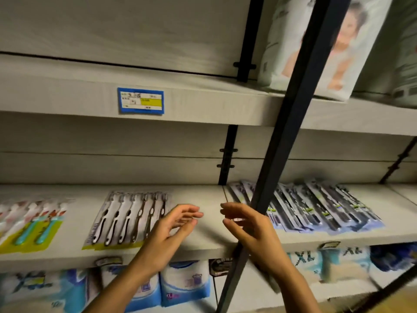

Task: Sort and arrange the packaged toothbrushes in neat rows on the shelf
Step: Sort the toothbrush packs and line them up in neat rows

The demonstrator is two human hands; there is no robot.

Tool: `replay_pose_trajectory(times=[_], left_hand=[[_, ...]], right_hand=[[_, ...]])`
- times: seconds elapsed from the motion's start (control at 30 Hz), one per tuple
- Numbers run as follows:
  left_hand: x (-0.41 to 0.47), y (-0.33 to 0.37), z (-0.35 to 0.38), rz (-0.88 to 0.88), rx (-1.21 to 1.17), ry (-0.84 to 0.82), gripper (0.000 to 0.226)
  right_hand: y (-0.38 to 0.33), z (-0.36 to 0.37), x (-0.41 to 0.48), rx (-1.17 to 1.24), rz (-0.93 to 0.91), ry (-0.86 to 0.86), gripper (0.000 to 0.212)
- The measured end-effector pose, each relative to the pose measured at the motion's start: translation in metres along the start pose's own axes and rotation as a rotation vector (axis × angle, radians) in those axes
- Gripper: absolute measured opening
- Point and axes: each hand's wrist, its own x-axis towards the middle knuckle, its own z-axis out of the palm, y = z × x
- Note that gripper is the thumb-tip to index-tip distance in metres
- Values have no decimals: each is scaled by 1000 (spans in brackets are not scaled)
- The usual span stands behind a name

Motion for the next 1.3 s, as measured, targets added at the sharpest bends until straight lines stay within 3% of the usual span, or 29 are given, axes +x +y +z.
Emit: replay_pose_trajectory(times=[0.47,0.67,0.8,1.1,1.3], left_hand=[[43,41,138,5,-51,-159,28],[78,50,246,-21,-62,-83,30],[103,58,310,-49,-21,-90,18],[139,42,386,-125,-40,-113,22],[179,33,446,-173,10,-98,12]], right_hand=[[74,-130,-24,165,18,149,23],[134,-227,-20,133,4,97,22],[164,-287,-21,137,15,108,20],[225,-354,-39,136,73,147,22],[271,-420,-39,81,121,154,22]])
